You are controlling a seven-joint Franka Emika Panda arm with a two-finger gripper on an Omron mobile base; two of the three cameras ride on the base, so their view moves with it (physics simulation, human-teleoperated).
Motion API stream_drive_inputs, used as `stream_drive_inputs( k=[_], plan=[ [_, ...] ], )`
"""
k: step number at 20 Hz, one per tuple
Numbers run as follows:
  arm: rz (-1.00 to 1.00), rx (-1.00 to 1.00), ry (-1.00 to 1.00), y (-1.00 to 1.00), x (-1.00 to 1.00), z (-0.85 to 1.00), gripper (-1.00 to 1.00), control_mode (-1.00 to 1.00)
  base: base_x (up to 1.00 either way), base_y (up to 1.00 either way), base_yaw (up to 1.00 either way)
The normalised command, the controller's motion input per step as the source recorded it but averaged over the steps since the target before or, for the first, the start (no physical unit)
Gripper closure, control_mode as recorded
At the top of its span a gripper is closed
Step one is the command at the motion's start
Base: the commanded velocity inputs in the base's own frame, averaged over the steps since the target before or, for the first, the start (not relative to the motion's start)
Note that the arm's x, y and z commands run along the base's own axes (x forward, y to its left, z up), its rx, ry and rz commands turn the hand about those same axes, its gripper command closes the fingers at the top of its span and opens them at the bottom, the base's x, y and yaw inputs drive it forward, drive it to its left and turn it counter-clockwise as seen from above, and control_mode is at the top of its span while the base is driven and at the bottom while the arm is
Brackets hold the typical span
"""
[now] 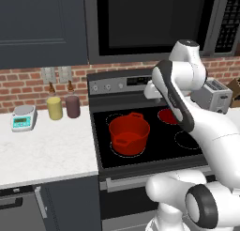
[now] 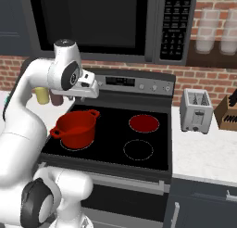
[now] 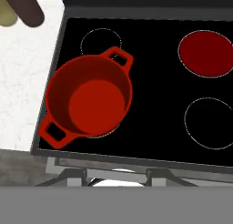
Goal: Turn off the rear right burner of the stove.
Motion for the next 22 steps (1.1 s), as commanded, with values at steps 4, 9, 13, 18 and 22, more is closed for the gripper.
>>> stream_drive_inputs(
  k=[4, 9, 13, 18, 22],
  plan=[
    [0.04, 0.00, -0.09, -0.59, -0.06, -0.13, -1.00, -1.00, 0.00, 0.00, 0.00],
    [0.11, 0.00, -0.20, -1.00, -0.18, -0.12, -1.00, -1.00, 0.00, 0.00, 0.00],
    [0.23, 0.00, -0.31, -1.00, -0.26, -0.05, -1.00, -1.00, 0.00, 0.00, 0.00],
    [0.30, -0.05, -0.48, -0.83, -0.05, 0.00, -1.00, -1.00, 0.00, 0.00, 0.00],
    [0.26, -0.06, -0.51, -0.39, 0.02, -0.04, -1.00, -1.00, 0.00, 0.00, 0.00]
  ],
)
